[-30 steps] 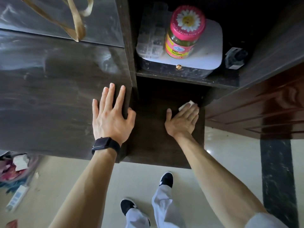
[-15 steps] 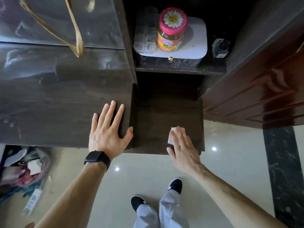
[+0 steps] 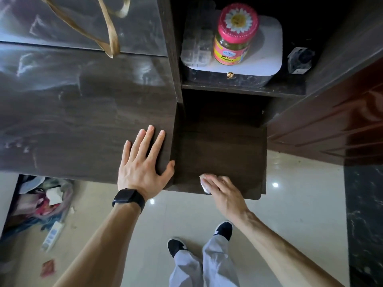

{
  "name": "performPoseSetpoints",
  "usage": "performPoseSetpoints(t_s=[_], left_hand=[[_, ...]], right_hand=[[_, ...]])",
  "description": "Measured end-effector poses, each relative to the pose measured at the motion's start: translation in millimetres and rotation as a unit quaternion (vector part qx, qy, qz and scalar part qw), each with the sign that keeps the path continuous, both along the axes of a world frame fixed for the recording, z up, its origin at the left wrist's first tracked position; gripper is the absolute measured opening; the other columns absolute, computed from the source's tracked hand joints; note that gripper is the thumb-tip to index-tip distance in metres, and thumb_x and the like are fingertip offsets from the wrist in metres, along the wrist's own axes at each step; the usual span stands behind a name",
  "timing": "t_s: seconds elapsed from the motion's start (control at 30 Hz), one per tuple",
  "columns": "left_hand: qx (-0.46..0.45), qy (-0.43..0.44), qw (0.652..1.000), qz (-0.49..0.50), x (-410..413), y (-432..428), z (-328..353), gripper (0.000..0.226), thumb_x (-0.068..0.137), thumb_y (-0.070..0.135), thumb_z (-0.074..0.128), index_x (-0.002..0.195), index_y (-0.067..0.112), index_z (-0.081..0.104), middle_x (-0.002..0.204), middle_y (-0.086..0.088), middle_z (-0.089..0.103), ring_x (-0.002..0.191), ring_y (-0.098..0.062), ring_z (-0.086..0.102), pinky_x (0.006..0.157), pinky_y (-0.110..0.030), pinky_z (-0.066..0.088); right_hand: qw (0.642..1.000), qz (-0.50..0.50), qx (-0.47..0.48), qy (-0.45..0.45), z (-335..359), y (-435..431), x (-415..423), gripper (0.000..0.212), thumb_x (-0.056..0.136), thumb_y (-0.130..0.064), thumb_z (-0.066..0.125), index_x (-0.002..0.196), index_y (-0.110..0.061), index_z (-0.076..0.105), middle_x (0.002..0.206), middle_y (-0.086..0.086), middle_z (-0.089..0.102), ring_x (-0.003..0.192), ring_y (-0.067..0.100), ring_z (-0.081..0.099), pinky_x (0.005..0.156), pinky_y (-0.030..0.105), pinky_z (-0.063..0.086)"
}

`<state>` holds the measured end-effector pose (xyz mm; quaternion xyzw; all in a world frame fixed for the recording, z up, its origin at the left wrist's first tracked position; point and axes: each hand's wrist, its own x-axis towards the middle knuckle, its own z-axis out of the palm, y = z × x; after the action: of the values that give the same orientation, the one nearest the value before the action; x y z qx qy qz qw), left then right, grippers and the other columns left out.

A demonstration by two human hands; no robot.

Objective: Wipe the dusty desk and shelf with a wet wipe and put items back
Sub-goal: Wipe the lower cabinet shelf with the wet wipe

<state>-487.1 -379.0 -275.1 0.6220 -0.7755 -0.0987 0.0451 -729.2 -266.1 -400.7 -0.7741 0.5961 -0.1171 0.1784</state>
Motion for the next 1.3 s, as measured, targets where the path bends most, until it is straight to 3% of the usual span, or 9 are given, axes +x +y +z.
performPoseSetpoints(t_s=[0.1, 0.3, 0.47, 0.57, 0.8, 0.97, 1.1, 1.2, 1.3], left_hand=[[0.003, -0.004, 1.000, 0.000, 0.1, -0.9, 0.0, 0.077, 0.087, 0.059, 0.043, 0.156, 0.031, 0.023, 0.165, 0.003, 0.017, 0.153, -0.017, 0.010, 0.123, -0.047, 0.012], [0.001, -0.007, 1.000, -0.002, -0.3, 0.2, -0.7, 0.077, 0.087, 0.059, 0.045, 0.156, 0.032, 0.023, 0.165, 0.004, 0.016, 0.153, -0.017, 0.009, 0.124, -0.047, 0.010], [0.003, -0.001, 1.000, 0.002, -1.5, -0.5, 1.1, 0.078, 0.085, 0.058, 0.047, 0.156, 0.031, 0.025, 0.165, 0.003, 0.018, 0.152, -0.018, 0.012, 0.123, -0.048, 0.012], [0.007, -0.007, 1.000, -0.002, -1.3, -1.3, 1.3, 0.079, 0.085, 0.059, 0.047, 0.156, 0.031, 0.024, 0.165, 0.003, 0.017, 0.153, -0.018, 0.011, 0.123, -0.047, 0.011], [0.004, -0.009, 1.000, 0.002, -1.6, -0.4, 0.5, 0.078, 0.086, 0.057, 0.049, 0.156, 0.031, 0.026, 0.164, 0.003, 0.018, 0.153, -0.017, 0.011, 0.124, -0.044, 0.008], [0.025, -0.011, 1.000, 0.001, -1.7, -1.8, 3.5, 0.079, 0.087, 0.058, 0.048, 0.156, 0.033, 0.021, 0.165, 0.004, 0.015, 0.153, -0.016, 0.008, 0.124, -0.046, 0.008], [0.035, -0.012, 0.999, 0.002, -1.9, -1.6, 5.1, 0.078, 0.087, 0.060, 0.046, 0.157, 0.035, 0.019, 0.165, 0.005, 0.013, 0.153, -0.015, 0.005, 0.124, -0.045, 0.007], [0.036, -0.022, 0.999, 0.000, -0.9, -2.1, 3.3, 0.078, 0.088, 0.061, 0.043, 0.157, 0.036, 0.016, 0.166, 0.006, 0.011, 0.153, -0.015, 0.002, 0.124, -0.044, 0.004], [0.027, -0.020, 0.999, 0.001, -0.2, -1.2, 1.6, 0.077, 0.088, 0.062, 0.040, 0.157, 0.035, 0.017, 0.166, 0.004, 0.013, 0.153, -0.017, 0.004, 0.124, -0.045, 0.006]], right_hand=[[0.999, -0.041, 0.002, -0.019, 4.4, -35.8, -23.2, 0.053, 0.083, 0.003, 0.058, 0.129, -0.021, 0.063, 0.129, -0.002, 0.059, 0.101, 0.026, 0.052, 0.085, 0.033, 0.052], [0.953, -0.300, 0.033, 0.018, 13.3, -164.9, -43.1, 0.059, 0.078, 0.007, 0.058, 0.134, -0.009, 0.058, 0.127, 0.017, 0.051, 0.106, 0.042, 0.049, 0.090, 0.042, 0.046], [0.999, -0.022, 0.024, 0.014, 6.6, -111.5, 62.6, 0.049, 0.084, -0.011, 0.043, 0.131, -0.015, 0.059, 0.113, 0.011, 0.058, 0.095, 0.034, 0.050, 0.076, 0.043, 0.051], [0.995, -0.071, 0.050, -0.042, 8.2, -110.2, 73.7, 0.049, 0.086, -0.016, 0.061, 0.134, -0.020, 0.054, 0.121, 0.011, 0.054, 0.102, 0.032, 0.050, 0.081, 0.040, 0.050], [0.981, -0.189, 0.043, -0.025, 2.3, -190.7, 73.6, 0.036, 0.088, -0.016, 0.059, 0.125, -0.019, 0.062, 0.127, 0.010, 0.055, 0.112, 0.033, 0.050, 0.091, 0.044, 0.045], [0.993, -0.078, 0.050, -0.069, 6.2, -61.2, 90.9, 0.028, 0.077, -0.009, 0.059, 0.104, -0.016, 0.066, 0.097, 0.007, 0.059, 0.085, 0.032, 0.055, 0.073, 0.040, 0.048], [0.983, -0.022, 0.124, -0.134, 13.9, 25.7, 81.5, 0.034, 0.082, -0.007, 0.045, 0.107, -0.019, 0.063, 0.104, -0.001, 0.057, 0.088, 0.025, 0.054, 0.067, 0.035, 0.052], [0.987, -0.105, 0.038, -0.116, 22.0, -11.6, 34.3, 0.038, 0.082, 0.000, 0.054, 0.112, -0.020, 0.068, 0.103, -0.002, 0.060, 0.089, 0.023, 0.053, 0.082, 0.031, 0.048], [0.969, -0.243, -0.014, -0.032, 18.7, -74.2, -32.7, 0.043, 0.081, 0.008, 0.063, 0.118, -0.014, 0.068, 0.113, 0.013, 0.061, 0.097, 0.036, 0.057, 0.095, 0.047, 0.049]])
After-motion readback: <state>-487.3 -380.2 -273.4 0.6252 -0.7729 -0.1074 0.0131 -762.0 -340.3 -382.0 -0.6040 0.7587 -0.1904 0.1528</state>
